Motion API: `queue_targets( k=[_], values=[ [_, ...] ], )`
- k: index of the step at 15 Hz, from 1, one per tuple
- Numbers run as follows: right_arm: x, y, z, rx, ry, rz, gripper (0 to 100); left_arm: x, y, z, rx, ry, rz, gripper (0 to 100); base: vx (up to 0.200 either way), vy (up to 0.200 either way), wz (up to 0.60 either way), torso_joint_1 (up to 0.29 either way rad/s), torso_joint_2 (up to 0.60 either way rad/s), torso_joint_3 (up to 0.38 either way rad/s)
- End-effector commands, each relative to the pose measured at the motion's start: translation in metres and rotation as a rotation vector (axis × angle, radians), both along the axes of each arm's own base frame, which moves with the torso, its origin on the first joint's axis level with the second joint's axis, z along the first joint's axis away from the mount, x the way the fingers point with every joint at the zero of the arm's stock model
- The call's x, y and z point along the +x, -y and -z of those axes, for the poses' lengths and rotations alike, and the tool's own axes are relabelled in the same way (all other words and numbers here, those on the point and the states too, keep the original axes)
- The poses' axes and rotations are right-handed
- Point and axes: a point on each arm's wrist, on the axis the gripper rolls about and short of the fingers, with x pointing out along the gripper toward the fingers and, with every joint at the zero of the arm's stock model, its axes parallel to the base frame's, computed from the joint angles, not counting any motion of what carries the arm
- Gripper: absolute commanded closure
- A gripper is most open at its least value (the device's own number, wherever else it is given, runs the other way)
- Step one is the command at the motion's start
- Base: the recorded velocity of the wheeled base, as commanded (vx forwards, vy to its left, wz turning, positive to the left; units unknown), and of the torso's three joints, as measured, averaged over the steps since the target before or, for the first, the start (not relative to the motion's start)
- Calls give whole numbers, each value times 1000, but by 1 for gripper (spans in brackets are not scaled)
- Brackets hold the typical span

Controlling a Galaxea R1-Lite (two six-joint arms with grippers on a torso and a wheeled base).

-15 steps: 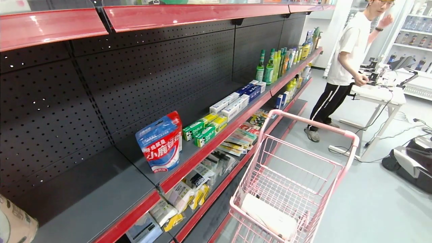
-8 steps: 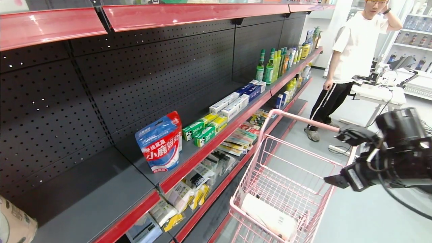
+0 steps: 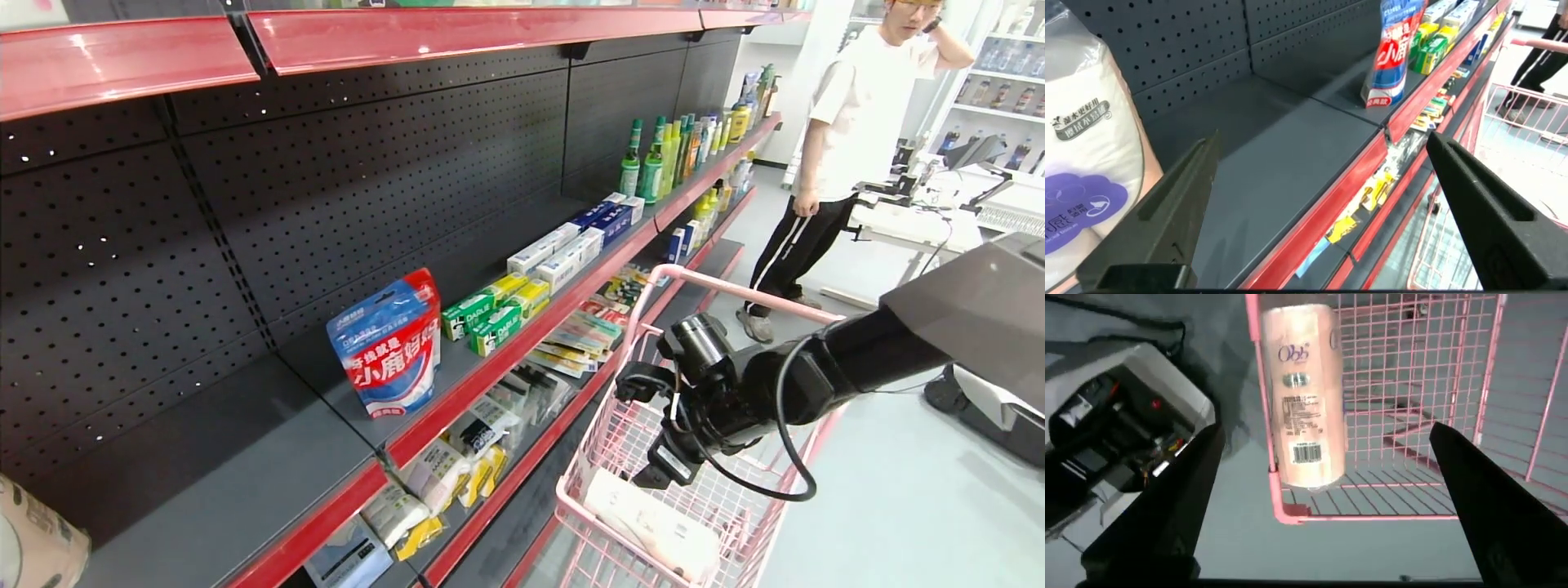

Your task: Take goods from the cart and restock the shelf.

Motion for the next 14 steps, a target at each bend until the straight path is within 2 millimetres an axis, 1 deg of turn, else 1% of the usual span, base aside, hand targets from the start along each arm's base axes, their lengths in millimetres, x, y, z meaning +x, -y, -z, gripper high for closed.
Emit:
queue_targets(
  k=[1,3,12,14],
  values=[
    [3,-4,27,-44,-57,-43,0,0,0,0,0,0,0,0,0,0,0,-80,100,85],
    [4,-3,35,-58,-76,-53,0,0,0,0,0,0,0,0,0,0,0,-71,146,76],
    [5,-6,50,-71,-110,-59,0,0,0,0,0,0,0,0,0,0,0,-74,170,90],
    [6,-7,57,-58,-131,-72,0,0,0,0,0,1,0,0,0,0,0,-71,186,100]
  ],
)
